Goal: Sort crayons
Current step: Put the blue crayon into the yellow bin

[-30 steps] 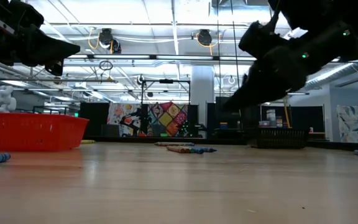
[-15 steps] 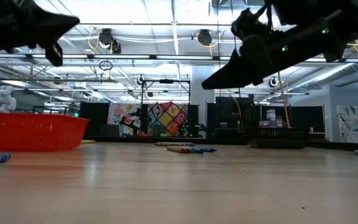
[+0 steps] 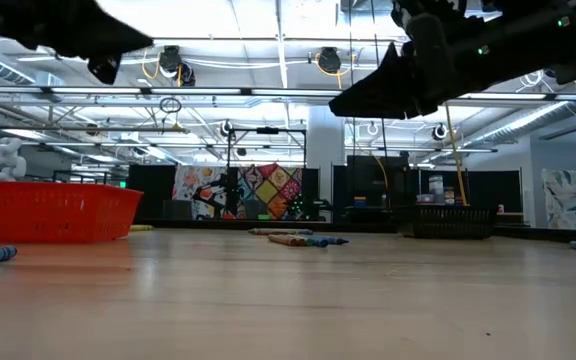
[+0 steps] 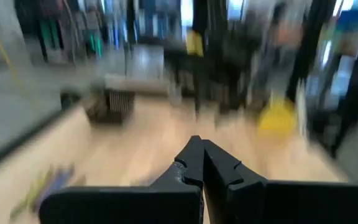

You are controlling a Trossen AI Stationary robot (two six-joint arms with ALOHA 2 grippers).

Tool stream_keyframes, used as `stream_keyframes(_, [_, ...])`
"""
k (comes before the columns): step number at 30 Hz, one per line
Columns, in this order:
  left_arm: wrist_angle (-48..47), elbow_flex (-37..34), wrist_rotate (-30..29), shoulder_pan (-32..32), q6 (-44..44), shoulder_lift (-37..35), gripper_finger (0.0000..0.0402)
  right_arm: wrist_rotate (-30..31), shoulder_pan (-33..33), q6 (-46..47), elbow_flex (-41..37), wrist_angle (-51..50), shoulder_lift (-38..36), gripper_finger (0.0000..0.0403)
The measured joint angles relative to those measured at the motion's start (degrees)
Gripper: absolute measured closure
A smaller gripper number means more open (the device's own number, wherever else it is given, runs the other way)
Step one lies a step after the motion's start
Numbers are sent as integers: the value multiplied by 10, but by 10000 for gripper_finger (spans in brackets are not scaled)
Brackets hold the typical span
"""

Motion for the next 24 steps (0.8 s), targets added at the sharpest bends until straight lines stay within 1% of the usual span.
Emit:
stream_keyframes(3, [-103, 67, 4, -29, -12, 95, 402, 3, 0, 24, 0, 0, 0, 266])
stream_keyframes(6, [-203, 131, 54, -55, -12, 176, 402, 3, 2, 54, 0, 0, 0, 266])
stream_keyframes(9, [-283, 170, 97, -82, 13, 247, 401, 3, 7, 78, 0, -1, 0, 266])
stream_keyframes(13, [-293, 192, 132, -117, 32, 325, 399, 3, 17, 99, 0, 2, 0, 266])
stream_keyframes(15, [-290, 192, 159, -126, 32, 360, 387, 3, 22, 104, 0, 2, 0, 266])
stream_keyframes(19, [-275, 192, 174, -142, 40, 414, 343, 3, 27, 107, 0, 6, 0, 266])
stream_keyframes(24, [-229, 192, 177, -158, 105, 454, 283, 3, 22, 95, 0, 9, 0, 266])
